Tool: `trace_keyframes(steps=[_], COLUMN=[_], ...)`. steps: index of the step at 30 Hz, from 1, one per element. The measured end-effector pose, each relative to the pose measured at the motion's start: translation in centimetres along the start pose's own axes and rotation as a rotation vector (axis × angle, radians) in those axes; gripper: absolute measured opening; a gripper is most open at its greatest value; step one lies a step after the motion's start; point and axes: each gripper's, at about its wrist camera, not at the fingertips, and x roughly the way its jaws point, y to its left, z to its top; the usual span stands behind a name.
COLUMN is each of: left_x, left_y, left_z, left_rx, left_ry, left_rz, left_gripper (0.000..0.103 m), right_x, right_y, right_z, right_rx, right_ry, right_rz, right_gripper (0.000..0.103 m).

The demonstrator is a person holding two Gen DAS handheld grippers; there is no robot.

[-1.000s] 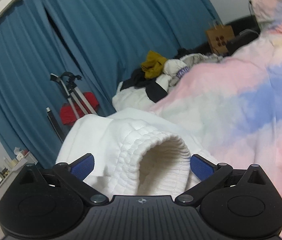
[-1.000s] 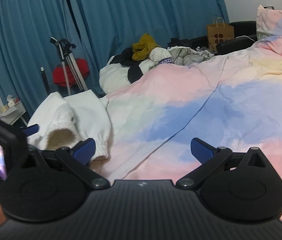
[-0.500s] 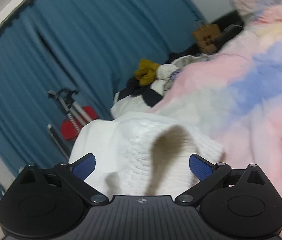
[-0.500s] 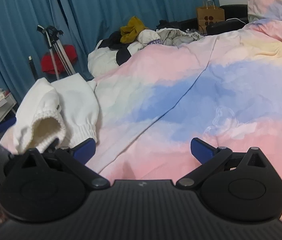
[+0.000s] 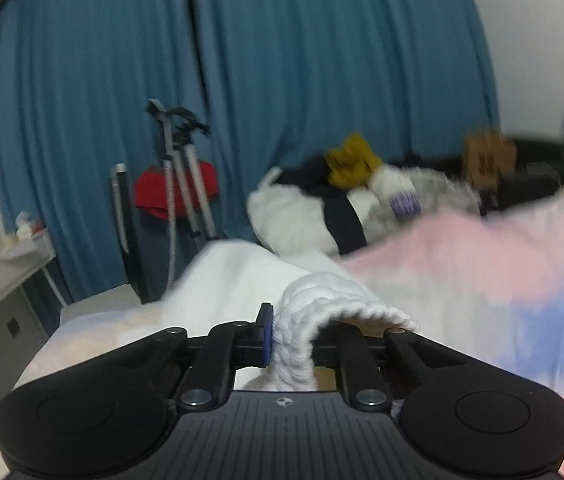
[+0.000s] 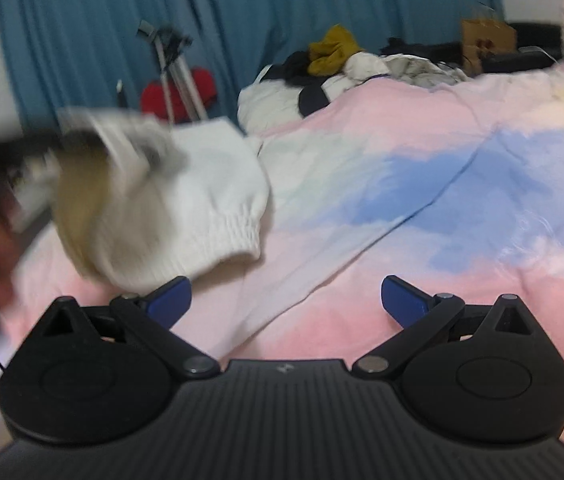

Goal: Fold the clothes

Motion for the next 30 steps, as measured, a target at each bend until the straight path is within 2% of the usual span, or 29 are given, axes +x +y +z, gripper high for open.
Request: trace_keyframes(steps=[2, 4, 8, 10, 12, 16, 18, 22, 24, 25, 28, 30], left_x=[-1.4, -2.7, -3.8, -3.6, -3.7, -2.7, -2.0, 0.2, 0.1, -0.1, -0.6, -1.0], left_y=[3.5, 7.4, 14.8, 17.7, 20.1, 22.9, 23.8, 24.9, 25.2, 25.3, 25.7, 25.5], left_z=[0.5, 0.2, -2.1, -3.5, -5.0, -6.6, -7.2, -8.4, -9.6, -10.0, -10.6, -10.4], left_rx=[-0.105, -0.199, -0.413, -0.512, -0.565, -0.592, -0.62, -0.683, -0.718, -0.73, -0.754, -0.758], left_ry=[-0.022, -0.024, 0.003, 0.019, 0.033, 0.039, 0.045, 0.07, 0.086, 0.091, 0.103, 0.107], left_rz=[0.013, 0.026, 0.066, 0.083, 0.091, 0.093, 0.086, 0.057, 0.037, 0.028, 0.004, -0.001], left_gripper=[0.011, 0.011, 0.011, 0.011, 0.011, 0.011, 0.011, 0.011, 0.011, 0.011, 0.01, 0.01], right_x=[1.3, 2.2, 3.4, 4.0, 4.5, 5.4, 6.0, 6.7, 6.8, 6.9, 6.6, 6.1], right_y=[1.2, 2.6, 4.7, 5.2, 5.4, 6.6, 7.6, 9.9, 11.1, 11.6, 12.4, 12.8], right_z=[-0.1, -0.1, -0.3, -0.3, -0.2, 0.5, 0.7, 0.7, 0.9, 1.1, 1.7, 2.0], right_rx=[-0.063, -0.138, -0.257, -0.269, -0.252, -0.248, -0.252, -0.322, -0.352, -0.358, -0.324, -0.286], right_ry=[0.0, -0.036, -0.116, -0.093, -0.071, -0.077, -0.084, -0.121, -0.162, -0.175, -0.166, -0.142], right_rz=[0.012, 0.0, -0.037, -0.023, 0.002, 0.023, 0.032, 0.01, -0.04, -0.054, -0.065, -0.071], right_gripper=[0.103, 0.103, 0.103, 0.103, 0.098, 0.076, 0.074, 0.062, 0.051, 0.043, 0.022, 0.019])
